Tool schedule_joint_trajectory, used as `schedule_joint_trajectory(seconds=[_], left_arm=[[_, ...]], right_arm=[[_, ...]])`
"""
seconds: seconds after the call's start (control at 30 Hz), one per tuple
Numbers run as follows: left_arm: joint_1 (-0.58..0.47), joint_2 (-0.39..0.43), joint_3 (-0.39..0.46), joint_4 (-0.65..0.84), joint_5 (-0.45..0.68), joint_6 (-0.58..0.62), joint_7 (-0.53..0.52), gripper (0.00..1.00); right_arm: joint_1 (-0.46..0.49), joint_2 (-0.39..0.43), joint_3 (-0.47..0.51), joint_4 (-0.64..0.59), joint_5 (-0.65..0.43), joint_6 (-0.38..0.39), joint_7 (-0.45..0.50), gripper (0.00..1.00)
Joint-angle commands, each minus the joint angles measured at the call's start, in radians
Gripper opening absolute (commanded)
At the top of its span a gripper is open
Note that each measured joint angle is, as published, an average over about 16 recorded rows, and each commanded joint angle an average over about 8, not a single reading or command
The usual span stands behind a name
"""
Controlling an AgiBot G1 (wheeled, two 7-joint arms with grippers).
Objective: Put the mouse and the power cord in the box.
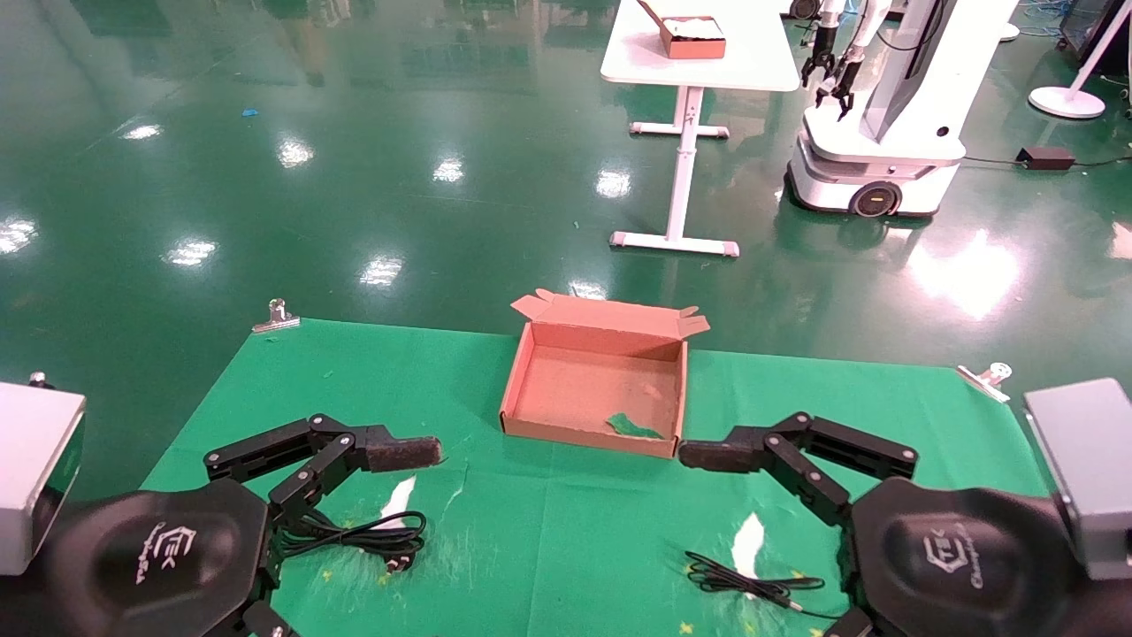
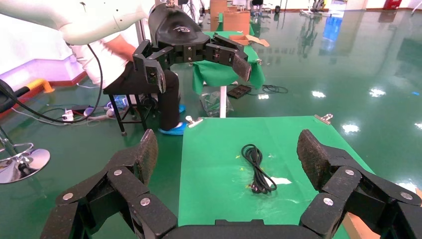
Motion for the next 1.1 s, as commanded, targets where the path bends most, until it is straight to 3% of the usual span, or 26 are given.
schedule_joint_trajectory(seconds=[0.03, 1.1], left_arm=[[0.000, 0.000, 0.000, 0.000, 0.000, 0.000, 0.000, 1.00], [0.000, 0.000, 0.000, 0.000, 0.000, 0.000, 0.000, 1.00]], right_arm=[[0.000, 0.000, 0.000, 0.000, 0.000, 0.000, 0.000, 1.00], [0.000, 0.000, 0.000, 0.000, 0.000, 0.000, 0.000, 1.00]])
